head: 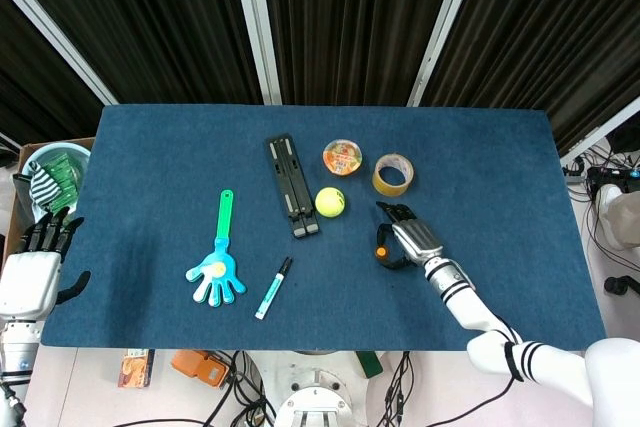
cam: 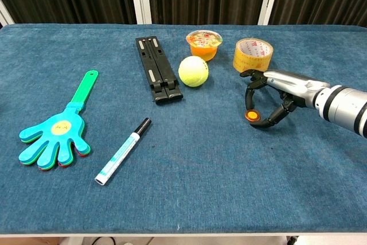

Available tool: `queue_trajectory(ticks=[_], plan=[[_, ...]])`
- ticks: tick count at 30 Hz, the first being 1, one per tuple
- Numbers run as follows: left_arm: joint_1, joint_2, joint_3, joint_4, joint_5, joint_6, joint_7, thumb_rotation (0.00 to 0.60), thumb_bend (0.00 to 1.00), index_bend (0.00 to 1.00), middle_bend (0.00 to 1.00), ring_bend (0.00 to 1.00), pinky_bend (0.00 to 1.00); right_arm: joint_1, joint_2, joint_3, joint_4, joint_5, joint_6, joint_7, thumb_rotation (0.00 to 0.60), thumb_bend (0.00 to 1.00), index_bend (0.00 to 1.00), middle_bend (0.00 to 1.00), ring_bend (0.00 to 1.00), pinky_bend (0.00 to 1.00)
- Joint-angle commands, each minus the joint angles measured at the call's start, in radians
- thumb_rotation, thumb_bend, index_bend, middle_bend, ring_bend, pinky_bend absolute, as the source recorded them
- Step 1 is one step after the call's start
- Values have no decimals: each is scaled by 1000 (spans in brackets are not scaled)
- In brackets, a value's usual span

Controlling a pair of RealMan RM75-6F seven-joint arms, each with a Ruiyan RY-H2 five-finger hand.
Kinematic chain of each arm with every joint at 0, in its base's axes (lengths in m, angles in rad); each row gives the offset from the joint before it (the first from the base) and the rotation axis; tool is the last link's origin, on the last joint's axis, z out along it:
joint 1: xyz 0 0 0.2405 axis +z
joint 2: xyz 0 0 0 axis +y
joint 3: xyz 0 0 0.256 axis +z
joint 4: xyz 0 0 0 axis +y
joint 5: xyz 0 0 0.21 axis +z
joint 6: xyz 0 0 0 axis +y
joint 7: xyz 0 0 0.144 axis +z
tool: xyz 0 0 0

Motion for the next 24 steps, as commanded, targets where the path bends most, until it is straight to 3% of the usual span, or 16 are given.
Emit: queue_trajectory(ticks=[1, 10, 24], plan=[[0, 0, 0, 1, 0, -1, -2, 600, 225, 123, 8, 0, 125, 1, -2, -1, -1, -6, 7, 5, 600, 350, 593, 54, 104, 14], [1, 0, 0, -1, -1, -1, -8, 600, 225, 123, 8, 0, 125, -6, 38, 7, -50, -22, 49, 21, 600, 407, 631, 54, 104, 14], [1, 0, 3, -3, 2, -1, 4, 600, 226, 123, 8, 0, 125, -17, 298, 83, -321, -24, 120, 49, 600, 429, 632, 54, 104, 14]])
